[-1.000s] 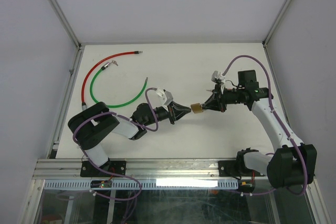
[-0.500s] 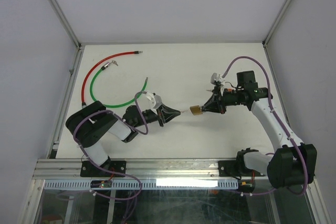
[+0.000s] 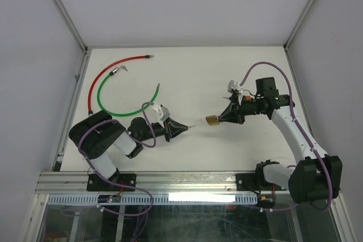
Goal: Lock with the key
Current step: Lock the lock, then place the key at the center of the board.
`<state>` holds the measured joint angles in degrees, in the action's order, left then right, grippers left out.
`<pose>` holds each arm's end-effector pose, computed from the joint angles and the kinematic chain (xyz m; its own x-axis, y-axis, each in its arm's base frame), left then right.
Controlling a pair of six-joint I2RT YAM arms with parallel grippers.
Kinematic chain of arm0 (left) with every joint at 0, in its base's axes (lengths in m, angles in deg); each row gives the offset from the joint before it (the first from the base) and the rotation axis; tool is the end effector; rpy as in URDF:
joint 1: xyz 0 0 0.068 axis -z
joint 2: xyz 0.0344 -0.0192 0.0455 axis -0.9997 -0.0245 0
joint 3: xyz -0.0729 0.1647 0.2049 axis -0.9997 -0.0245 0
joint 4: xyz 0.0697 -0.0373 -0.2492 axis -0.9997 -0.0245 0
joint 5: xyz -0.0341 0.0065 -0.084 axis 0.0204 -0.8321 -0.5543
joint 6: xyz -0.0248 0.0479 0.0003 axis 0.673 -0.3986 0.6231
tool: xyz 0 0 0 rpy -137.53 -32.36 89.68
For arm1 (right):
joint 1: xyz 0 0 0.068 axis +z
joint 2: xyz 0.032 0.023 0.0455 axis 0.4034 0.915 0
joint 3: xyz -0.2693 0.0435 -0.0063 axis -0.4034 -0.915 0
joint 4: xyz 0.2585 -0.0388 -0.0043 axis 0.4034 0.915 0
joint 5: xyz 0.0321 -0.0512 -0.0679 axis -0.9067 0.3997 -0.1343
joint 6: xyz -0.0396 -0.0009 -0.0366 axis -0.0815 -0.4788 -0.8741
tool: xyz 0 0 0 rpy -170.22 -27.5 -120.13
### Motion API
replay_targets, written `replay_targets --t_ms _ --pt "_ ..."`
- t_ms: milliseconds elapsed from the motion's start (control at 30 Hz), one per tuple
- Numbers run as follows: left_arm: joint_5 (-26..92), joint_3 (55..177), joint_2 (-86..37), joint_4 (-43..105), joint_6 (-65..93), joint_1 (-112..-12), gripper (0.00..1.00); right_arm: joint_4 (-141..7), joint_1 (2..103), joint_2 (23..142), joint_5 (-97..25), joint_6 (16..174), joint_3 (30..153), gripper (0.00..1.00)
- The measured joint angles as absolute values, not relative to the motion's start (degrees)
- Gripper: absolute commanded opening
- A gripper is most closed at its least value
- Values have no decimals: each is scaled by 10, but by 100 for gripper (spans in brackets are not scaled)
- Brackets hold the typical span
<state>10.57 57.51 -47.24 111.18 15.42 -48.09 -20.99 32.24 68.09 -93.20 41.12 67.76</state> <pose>0.1741 -0.1729 0.1325 -0.2494 -0.0497 -0.9671 0.9149 0.3152 -0.2522 0.2031 0.0629 0.2720 -0.2386 -0.3461 -0.9074 -0.9690 0.1471 0.1987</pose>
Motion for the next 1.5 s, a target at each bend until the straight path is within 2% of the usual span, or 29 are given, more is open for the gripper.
replay_targets --t_ms 433,667,700,900,1200,1500 --pt "179 570 -431 1066 256 -511 0 -219 322 681 -925 421 678 0" --pt "186 624 -434 984 327 -551 0 -227 322 681 -923 429 678 0" --pt "189 635 -437 974 332 -557 3 -228 322 681 -923 430 678 0" --pt "261 715 -476 894 354 -580 4 -230 322 681 -919 431 678 0" --pt "440 941 -574 662 391 -591 6 -237 322 681 -918 435 678 0" --pt "490 1086 -662 532 397 -599 9 -242 322 689 -913 442 678 0"
